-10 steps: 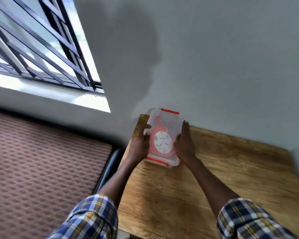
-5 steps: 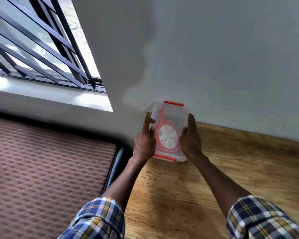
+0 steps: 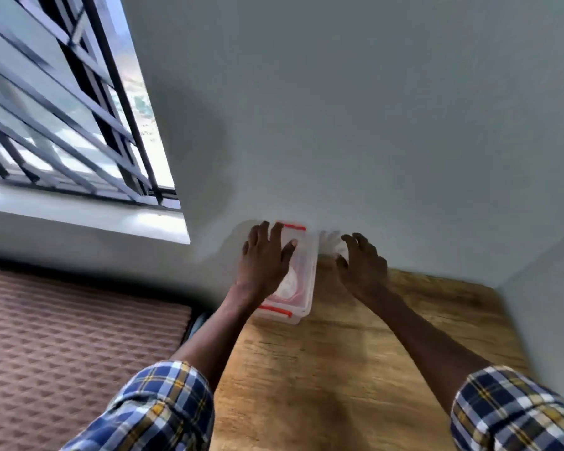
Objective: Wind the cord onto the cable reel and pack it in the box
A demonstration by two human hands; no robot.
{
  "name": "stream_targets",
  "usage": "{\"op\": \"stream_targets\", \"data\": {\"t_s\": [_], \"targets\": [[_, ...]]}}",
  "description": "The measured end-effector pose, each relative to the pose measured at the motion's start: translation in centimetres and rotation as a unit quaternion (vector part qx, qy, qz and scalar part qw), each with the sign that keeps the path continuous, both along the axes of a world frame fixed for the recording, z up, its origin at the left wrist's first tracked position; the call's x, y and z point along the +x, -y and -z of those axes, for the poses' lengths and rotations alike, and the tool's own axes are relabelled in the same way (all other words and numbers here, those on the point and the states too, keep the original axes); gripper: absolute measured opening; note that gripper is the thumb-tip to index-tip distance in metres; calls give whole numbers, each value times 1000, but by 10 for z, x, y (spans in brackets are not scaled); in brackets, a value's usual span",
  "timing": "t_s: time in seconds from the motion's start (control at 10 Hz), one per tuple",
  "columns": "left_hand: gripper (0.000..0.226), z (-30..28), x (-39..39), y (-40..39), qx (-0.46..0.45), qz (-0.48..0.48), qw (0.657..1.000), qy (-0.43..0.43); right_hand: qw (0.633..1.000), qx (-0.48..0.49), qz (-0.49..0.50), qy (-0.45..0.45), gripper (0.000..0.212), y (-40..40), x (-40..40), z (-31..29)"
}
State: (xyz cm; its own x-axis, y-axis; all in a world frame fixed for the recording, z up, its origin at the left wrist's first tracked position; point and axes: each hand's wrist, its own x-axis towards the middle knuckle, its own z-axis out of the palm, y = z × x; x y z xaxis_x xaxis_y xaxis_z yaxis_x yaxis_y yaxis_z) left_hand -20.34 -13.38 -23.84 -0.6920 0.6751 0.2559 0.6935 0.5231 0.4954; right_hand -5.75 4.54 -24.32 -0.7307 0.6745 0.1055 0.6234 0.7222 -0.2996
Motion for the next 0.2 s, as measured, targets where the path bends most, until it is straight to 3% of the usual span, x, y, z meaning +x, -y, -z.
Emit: {"op": "stream_targets", "data": {"t_s": [0.2], "targets": [[53,-121,36,-82,44,78,987,-134,975,197,19,-105,50,-66,70,-141]]}}
